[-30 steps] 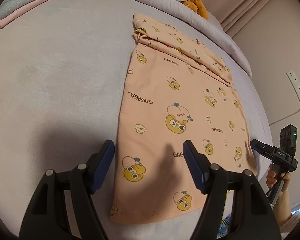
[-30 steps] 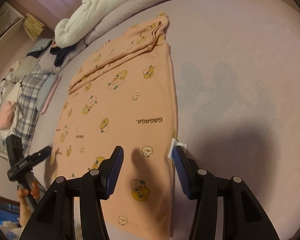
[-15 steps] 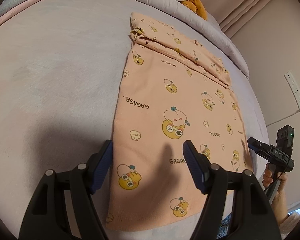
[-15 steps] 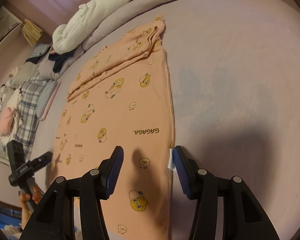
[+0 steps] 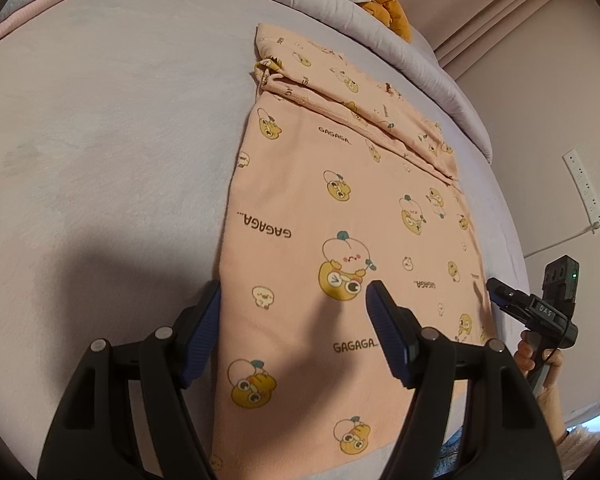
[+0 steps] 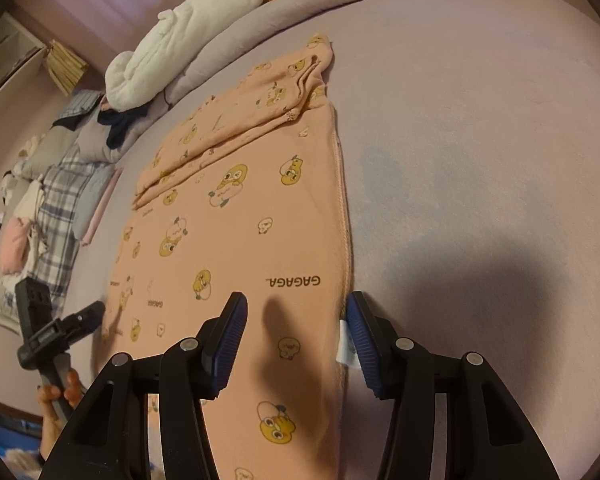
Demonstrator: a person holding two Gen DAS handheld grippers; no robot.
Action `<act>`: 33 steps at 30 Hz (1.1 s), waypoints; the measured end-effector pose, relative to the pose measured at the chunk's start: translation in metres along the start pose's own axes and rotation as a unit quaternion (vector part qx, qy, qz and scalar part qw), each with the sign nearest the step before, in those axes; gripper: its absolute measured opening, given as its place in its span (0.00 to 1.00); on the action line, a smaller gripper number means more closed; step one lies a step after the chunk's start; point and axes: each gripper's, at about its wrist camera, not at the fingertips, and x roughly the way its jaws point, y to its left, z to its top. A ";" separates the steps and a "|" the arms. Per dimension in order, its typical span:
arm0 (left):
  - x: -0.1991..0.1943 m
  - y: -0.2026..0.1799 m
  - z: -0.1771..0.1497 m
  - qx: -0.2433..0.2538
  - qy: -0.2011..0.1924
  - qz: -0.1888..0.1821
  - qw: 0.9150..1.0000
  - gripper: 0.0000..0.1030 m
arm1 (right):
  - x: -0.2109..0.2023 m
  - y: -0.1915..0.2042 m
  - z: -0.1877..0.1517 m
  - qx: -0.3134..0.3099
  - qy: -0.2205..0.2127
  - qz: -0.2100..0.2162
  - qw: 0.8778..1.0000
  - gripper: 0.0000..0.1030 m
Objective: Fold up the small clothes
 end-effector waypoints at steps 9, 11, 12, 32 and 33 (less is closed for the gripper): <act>0.004 -0.001 0.006 -0.001 0.006 -0.018 1.000 0.69 | 0.005 0.004 0.003 -0.007 0.002 0.007 1.000 0.50; 0.005 0.000 0.007 0.000 0.007 -0.021 1.000 0.69 | 0.005 0.004 0.004 -0.007 0.002 0.008 1.000 0.50; 0.006 0.000 0.008 0.000 0.007 -0.023 1.000 0.69 | 0.006 0.004 0.005 -0.007 0.002 0.009 1.000 0.50; -0.008 0.019 0.001 -0.023 0.016 -0.087 0.996 0.69 | 0.009 0.005 0.002 -0.005 0.011 0.038 0.999 0.50; -0.009 0.020 -0.001 -0.025 0.016 -0.089 0.996 0.69 | 0.008 0.004 0.001 -0.004 0.012 0.041 0.999 0.50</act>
